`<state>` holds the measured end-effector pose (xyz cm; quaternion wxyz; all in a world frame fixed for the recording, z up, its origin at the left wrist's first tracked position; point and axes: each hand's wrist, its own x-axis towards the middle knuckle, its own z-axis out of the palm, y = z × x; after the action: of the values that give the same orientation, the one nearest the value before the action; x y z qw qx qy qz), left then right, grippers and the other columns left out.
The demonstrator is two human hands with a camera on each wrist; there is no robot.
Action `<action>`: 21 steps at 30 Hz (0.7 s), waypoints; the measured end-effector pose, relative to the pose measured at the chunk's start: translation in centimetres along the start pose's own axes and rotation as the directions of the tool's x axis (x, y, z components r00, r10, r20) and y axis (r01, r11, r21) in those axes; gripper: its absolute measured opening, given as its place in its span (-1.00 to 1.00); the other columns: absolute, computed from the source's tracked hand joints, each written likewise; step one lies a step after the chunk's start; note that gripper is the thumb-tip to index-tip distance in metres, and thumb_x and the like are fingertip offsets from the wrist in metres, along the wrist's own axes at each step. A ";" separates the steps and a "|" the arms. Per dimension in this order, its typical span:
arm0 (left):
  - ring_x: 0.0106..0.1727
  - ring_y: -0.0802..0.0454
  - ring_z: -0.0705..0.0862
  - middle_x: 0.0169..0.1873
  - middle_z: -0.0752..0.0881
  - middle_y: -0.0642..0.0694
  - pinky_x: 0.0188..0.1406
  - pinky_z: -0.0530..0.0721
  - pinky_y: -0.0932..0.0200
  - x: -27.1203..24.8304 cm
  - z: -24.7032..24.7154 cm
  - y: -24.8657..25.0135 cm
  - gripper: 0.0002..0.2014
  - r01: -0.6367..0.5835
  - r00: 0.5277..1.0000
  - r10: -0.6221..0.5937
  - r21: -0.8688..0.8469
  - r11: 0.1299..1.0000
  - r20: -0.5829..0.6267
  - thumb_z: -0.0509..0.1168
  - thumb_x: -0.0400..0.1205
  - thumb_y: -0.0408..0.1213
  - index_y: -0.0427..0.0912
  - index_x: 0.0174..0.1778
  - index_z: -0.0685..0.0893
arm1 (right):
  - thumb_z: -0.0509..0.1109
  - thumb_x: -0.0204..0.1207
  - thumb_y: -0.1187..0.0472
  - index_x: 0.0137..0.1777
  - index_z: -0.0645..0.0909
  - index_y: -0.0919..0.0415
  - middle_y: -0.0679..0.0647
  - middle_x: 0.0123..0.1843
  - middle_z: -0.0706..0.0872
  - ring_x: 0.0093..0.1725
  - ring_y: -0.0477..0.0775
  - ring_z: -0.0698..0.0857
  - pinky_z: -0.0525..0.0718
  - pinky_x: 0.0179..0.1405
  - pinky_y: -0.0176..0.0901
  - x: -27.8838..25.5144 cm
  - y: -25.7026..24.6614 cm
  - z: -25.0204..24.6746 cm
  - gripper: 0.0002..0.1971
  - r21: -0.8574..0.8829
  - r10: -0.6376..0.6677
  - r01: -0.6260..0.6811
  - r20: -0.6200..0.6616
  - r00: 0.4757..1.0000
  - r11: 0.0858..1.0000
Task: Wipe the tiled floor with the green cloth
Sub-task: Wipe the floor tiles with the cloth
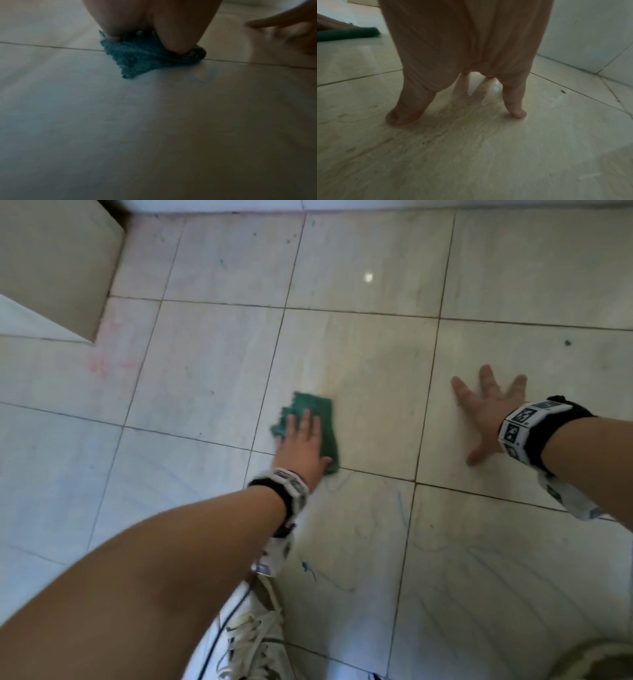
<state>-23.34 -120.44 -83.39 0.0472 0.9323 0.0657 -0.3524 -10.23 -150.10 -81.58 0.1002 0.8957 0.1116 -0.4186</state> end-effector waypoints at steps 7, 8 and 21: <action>0.69 -0.17 -0.41 0.70 -0.38 -0.03 0.65 -0.21 -0.28 -1.8 2.9 14.6 -0.17 -0.401 0.914 0.389 0.116 0.909 0.113 0.19 0.75 -0.01 -0.07 0.74 -0.25 | 0.78 -0.01 -0.25 0.64 -0.54 -0.28 0.10 0.71 -0.54 0.65 0.65 -0.30 0.07 0.62 0.55 0.0 0.0 0.3 0.60 -0.035 0.012 -0.013 -0.026 1.000 0.999; 0.69 -0.15 -0.41 0.70 -0.38 -0.02 0.65 -0.23 -0.26 -1.9 3.2 14.5 -0.16 -0.408 0.911 0.396 0.124 0.904 0.113 0.20 0.75 0.01 -0.06 0.74 -0.25 | 0.78 -0.02 -0.26 0.64 -0.55 -0.28 0.09 0.70 -0.55 0.65 0.65 -0.31 0.07 0.62 0.55 0.1 0.0 0.3 0.61 -0.037 0.013 -0.014 -0.023 1.000 0.999; 0.72 -0.25 -0.29 0.71 -0.34 -0.12 0.68 -0.03 -0.31 -1.2 1.3 -8.8 -0.14 0.104 0.994 -0.103 -0.013 0.995 0.018 0.19 0.74 0.01 -0.14 0.74 -0.27 | 0.80 -0.02 -0.22 0.62 -0.56 -0.31 0.05 0.68 -0.59 0.64 0.64 -0.35 0.11 0.58 0.59 0.0 0.0 0.1 0.61 -0.022 0.021 -0.021 0.019 1.000 1.000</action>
<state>-26.43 -111.99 -83.90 0.0362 0.9242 0.1161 -0.3621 -10.30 -150.08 -81.64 0.1156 0.8916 0.1057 -0.4248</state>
